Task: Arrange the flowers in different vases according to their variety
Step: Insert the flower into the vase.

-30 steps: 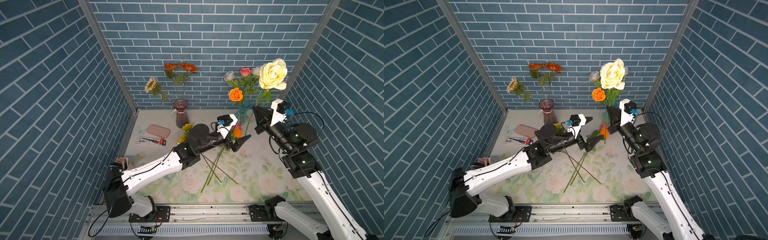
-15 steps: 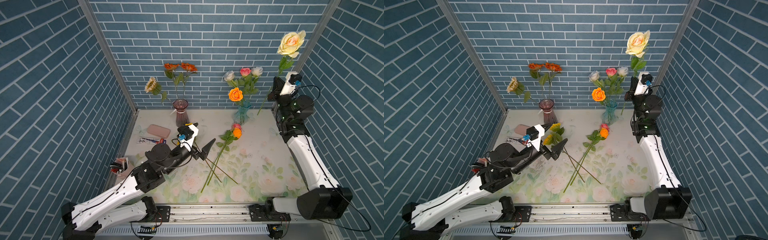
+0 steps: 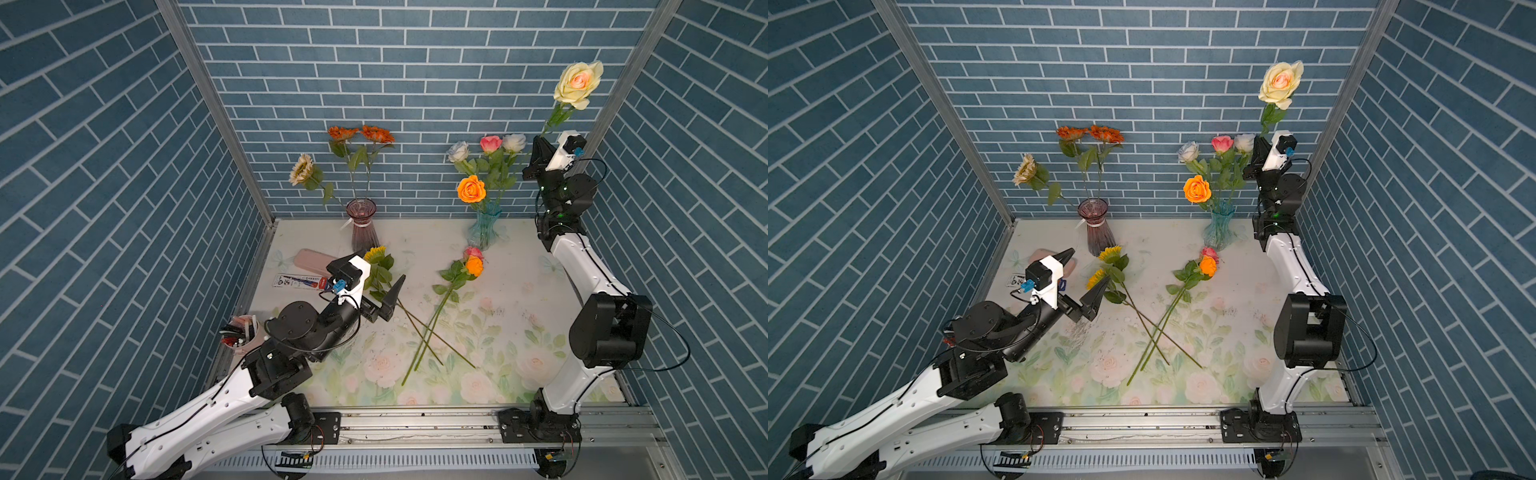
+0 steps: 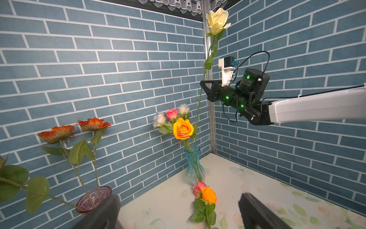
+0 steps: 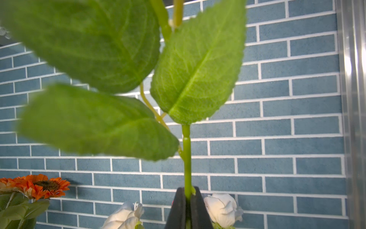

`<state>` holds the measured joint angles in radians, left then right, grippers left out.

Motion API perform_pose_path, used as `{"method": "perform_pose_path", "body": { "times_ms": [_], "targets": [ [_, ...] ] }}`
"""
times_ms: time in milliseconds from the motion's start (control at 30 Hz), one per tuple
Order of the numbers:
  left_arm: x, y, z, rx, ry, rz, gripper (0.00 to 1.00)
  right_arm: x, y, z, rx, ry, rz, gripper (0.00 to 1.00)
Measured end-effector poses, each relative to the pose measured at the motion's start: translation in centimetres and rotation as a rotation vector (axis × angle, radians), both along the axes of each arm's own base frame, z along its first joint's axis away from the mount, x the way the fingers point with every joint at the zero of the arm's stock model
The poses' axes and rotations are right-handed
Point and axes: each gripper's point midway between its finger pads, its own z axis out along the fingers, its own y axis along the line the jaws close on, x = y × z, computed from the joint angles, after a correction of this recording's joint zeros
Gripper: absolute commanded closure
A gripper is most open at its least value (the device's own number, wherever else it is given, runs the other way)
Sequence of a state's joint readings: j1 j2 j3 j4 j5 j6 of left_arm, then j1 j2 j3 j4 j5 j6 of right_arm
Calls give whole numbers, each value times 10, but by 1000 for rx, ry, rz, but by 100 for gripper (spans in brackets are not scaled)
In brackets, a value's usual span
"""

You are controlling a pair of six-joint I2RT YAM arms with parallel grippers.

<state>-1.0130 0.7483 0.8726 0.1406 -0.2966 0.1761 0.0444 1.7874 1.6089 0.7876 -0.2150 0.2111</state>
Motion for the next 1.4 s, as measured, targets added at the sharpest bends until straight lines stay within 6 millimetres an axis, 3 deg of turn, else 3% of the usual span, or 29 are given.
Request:
{"method": "perform_pose_path", "body": {
  "times_ms": [233, 600, 833, 900, 1100, 1400],
  "targets": [
    [7, -7, -8, 39, 5, 19, 0, 15, 4, -27, 6, 35, 27, 100],
    [14, -16, -18, 93, 4, 20, 0, 40, 8, -138, -6, 236, 42, 100],
    [15, -17, -19, 104, 1, 17, 0, 51, 10, -176, -11, 298, 52, 99],
    [15, -18, -19, 105, 1, 18, 0, 55, 11, -187, -13, 319, 56, 92],
    [16, -19, -16, 105, -1, 18, 0, 64, 12, -219, -16, 378, 61, 85],
    [20, -23, -16, 116, 0, 18, 0, 57, 16, -252, -17, 449, 86, 69]
  ]
}}
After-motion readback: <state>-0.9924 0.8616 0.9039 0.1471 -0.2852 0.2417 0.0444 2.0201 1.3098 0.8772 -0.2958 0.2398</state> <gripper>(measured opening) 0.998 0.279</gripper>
